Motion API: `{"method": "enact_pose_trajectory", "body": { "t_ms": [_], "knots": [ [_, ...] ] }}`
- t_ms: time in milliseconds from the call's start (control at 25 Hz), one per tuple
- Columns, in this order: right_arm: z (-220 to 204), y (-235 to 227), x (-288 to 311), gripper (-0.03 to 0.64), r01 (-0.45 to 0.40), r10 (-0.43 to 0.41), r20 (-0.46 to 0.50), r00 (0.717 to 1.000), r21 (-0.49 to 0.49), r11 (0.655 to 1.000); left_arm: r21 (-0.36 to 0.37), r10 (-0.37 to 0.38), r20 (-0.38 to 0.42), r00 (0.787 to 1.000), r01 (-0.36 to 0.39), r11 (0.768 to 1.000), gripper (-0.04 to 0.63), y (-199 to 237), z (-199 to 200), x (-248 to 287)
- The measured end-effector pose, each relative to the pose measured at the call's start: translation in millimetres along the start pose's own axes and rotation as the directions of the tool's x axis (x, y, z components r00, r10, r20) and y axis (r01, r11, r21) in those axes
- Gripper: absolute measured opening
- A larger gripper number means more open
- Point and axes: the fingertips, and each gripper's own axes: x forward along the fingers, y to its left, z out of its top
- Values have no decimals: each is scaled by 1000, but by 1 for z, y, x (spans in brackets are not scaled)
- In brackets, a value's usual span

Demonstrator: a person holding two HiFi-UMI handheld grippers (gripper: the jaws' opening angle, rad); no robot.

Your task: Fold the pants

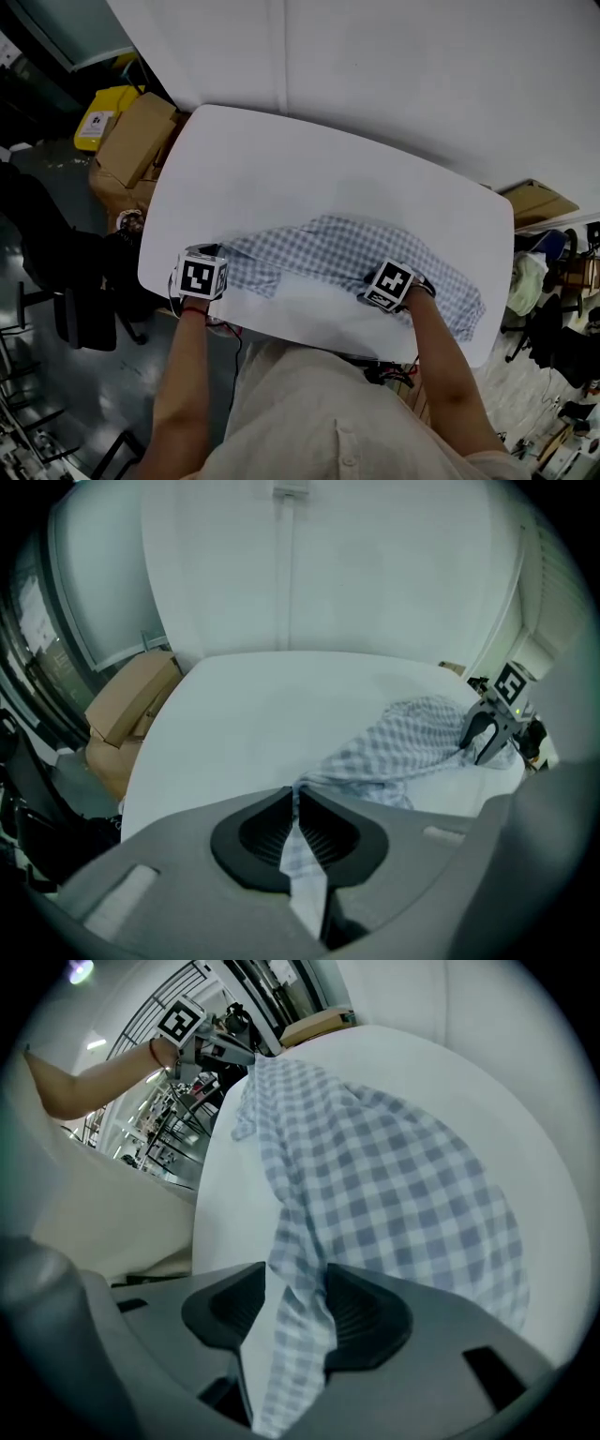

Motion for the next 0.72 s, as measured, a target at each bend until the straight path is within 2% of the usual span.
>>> {"method": "enact_pose_trajectory", "body": {
  "t_ms": [160,320,440,600,720],
  "knots": [
    [7,8,-5,213,-41,41,22,999,-14,999,79,-30,27,999,27,996,29,-3,4,-8],
    [48,23,-42,212,-107,112,167,980,-39,994,143,-79,99,992,64,988,29,-14,19,-23],
    [99,21,-74,212,-75,97,286,953,-85,993,222,-113,154,982,77,972,29,-19,40,-36],
    [157,10,-101,212,23,19,419,908,-96,995,382,-104,230,968,8,924,29,-24,77,-57],
    [175,9,-108,212,70,-22,468,883,-86,994,486,-68,348,935,-118,866,29,-32,105,-81]
  ]
}}
